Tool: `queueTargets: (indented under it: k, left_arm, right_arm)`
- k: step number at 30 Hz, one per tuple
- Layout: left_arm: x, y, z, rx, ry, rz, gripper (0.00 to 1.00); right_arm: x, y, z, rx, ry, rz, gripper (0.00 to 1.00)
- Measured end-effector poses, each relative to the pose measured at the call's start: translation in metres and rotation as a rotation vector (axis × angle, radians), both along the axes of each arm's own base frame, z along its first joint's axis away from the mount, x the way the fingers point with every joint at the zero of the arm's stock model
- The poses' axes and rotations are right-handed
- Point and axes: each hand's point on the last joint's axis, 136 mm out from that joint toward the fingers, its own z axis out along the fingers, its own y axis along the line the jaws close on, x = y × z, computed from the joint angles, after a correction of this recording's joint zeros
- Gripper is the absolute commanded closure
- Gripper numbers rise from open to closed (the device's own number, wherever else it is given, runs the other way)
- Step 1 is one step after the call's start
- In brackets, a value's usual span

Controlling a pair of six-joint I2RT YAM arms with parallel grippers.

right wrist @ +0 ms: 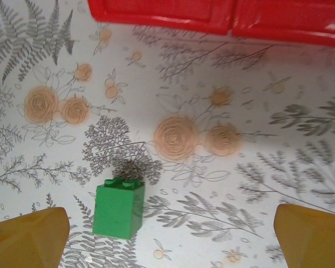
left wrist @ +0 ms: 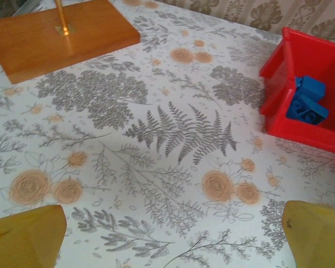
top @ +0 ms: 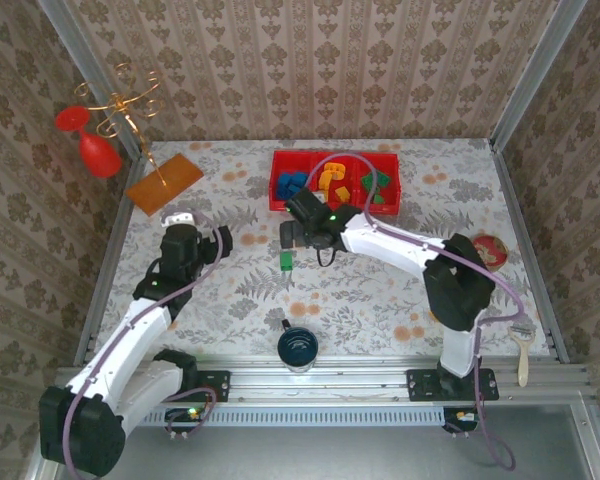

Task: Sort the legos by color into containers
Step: Pick up the lego from the center of the table.

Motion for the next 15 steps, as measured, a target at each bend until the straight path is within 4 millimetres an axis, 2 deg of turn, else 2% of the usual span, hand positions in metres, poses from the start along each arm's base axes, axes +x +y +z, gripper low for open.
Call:
queueTargets:
  k: [6,15]
  left_arm:
    - [-0.008,0.014,-0.012,-0.020,0.014,0.055,0.00]
    - [-0.009,0.021,-0.025,-0.048,0.047,0.090,0.00]
  right_arm:
    - [-0.006,0.020,-0.030,-0.024,0.097,0.047,0.10]
    - [-0.015,0.039,-0.063,-0.058,0.195,0.091,0.16]
